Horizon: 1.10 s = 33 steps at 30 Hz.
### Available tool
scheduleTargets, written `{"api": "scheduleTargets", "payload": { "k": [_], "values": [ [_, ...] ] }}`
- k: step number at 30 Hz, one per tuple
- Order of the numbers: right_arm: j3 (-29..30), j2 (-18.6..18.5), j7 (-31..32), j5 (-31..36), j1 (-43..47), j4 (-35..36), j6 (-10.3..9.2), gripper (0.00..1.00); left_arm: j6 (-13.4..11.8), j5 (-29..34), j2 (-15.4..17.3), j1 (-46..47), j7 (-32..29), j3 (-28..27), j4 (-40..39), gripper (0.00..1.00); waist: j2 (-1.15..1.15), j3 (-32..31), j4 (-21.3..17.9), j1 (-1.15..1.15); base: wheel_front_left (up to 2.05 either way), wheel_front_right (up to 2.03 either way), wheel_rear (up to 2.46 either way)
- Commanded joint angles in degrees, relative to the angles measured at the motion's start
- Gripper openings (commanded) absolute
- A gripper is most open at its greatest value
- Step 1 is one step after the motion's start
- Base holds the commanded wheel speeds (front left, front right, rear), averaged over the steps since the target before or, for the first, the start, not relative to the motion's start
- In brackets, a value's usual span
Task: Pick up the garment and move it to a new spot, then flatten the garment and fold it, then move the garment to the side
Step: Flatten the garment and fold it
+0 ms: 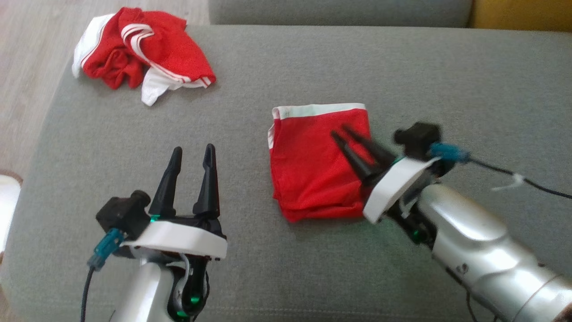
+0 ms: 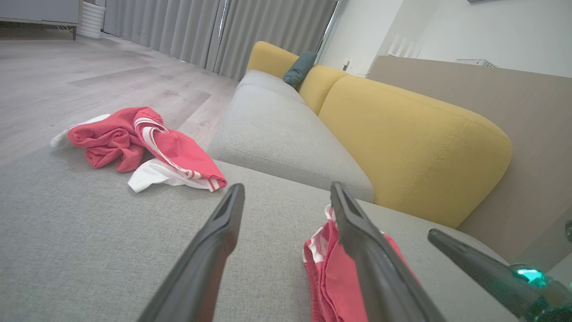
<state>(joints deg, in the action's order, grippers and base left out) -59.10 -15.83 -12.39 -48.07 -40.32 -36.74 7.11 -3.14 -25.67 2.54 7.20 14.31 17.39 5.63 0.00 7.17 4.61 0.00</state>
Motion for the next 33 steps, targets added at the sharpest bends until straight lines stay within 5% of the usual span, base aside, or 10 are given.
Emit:
{"api": "scheduleTargets", "payload": {
  "k": [1, 2, 3, 9, 19, 25, 33],
  "values": [
    [2.2, 0.2, -1.1, 0.6, 0.8, 0.7, 0.37, 0.49, -0.4, 0.4, 0.3, 1.0, 0.7, -2.5, -1.6, 1.0, 0.0, -0.8, -0.8, 0.0, 0.0, 0.0, 0.0],
    [4.3, 0.4, -1.5, 1.0, 1.4, 0.3, 0.37, 0.81, -0.5, 0.4, 0.3, 1.0, 0.7, -2.6, -1.6, 1.0, 0.0, -1.1, -1.1, 0.0, 0.0, 0.0, 0.0],
    [6.4, 0.7, -1.9, 1.6, 2.0, -0.1, 0.37, 1.0, -0.5, 0.5, 0.3, 1.0, 0.7, -2.8, -1.5, 1.0, 0.0, -1.4, -1.4, 0.0, 0.0, 0.0, 0.0],
    [20.7, 2.7, -2.6, 8.5, 6.6, -1.1, 0.37, 1.0, -0.9, 2.3, 0.3, 0.4, 0.7, -3.5, -1.1, 1.0, 0.0, -3.2, -2.7, 0.0, 0.0, 0.0, 0.0],
    [46.9, 11.1, -2.6, 29.3, 21.7, 8.1, 0.37, 1.0, -0.5, 5.6, 0.3, -3.5, 0.7, -5.6, -1.4, 1.0, 0.0, -5.2, -3.5, 0.0, 0.0, 0.0, 0.0],
    [53.6, 12.9, -2.6, 38.2, 27.3, 14.0, 0.37, 1.0, -0.9, 7.2, 0.3, -6.4, 0.7, -5.3, -2.0, 1.0, 0.0, -5.4, -3.4, 0.0, 0.0, 0.0, 0.0],
    [54.7, 12.9, -1.5, 37.2, 30.8, 17.9, 0.37, 1.0, -1.1, 7.7, 0.3, -7.1, 0.7, -4.7, -2.2, 1.0, 0.0, -5.5, -3.0, 0.0, 0.0, 0.0, 0.0]
  ]
}}
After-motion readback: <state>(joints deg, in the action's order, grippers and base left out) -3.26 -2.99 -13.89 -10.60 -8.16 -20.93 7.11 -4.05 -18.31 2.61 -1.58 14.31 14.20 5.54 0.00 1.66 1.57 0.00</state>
